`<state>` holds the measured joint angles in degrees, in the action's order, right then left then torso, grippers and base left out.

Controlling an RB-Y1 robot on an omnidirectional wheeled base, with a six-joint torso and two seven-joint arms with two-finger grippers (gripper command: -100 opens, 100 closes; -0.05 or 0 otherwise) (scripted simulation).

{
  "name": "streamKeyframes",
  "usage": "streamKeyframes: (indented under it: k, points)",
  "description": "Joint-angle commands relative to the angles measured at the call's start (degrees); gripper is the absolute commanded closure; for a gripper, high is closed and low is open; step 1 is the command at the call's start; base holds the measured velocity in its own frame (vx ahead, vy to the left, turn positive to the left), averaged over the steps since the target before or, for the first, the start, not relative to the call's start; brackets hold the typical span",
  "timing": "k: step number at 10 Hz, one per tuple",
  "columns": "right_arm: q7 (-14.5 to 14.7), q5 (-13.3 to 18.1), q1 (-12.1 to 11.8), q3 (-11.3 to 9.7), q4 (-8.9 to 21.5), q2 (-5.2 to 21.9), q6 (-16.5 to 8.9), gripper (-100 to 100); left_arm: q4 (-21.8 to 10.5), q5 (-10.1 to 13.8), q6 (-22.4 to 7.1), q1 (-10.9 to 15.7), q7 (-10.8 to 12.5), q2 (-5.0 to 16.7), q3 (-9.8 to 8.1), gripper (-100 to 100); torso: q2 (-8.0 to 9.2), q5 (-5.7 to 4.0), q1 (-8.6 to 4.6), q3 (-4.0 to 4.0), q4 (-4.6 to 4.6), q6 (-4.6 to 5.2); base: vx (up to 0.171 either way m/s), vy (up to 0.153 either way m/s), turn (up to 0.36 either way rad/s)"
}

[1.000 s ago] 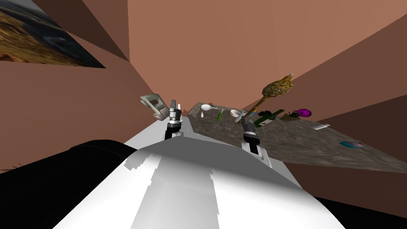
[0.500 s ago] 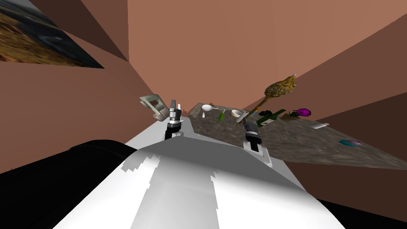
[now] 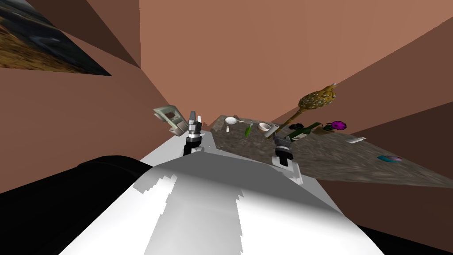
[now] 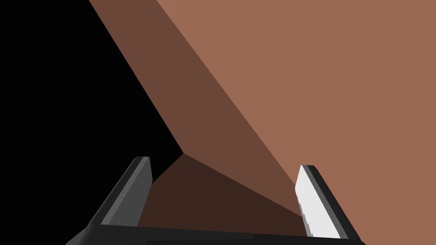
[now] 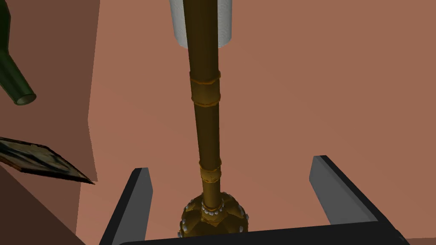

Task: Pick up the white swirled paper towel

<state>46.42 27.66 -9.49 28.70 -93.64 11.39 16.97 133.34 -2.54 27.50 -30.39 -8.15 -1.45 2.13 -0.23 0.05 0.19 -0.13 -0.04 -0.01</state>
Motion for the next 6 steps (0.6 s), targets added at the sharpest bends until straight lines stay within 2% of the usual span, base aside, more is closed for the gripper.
streamKeyframes:
  k: [1, 6]
  points:
    - [2.6, 2.2, 2.0, 2.0, 2.1, -0.1, -1.3, -100, 0.0, 0.0, 0.0, 0.0, 0.0, 0.0, 0.00, 0, 0.00, 0.00, 0.00, 0.00, 0.00, 0.00, 0.068, 0.067, -0.040]
    - [9.3, 8.8, 8.3, 7.7, 7.5, -2.2, -5.4, -100, 0.0, 0.0, 0.0, 0.0, 0.0, 0.0, 0.00, 0, -0.28, 0.00, -0.02, -0.16, -0.06, -0.01, 0.107, 0.047, -0.043]
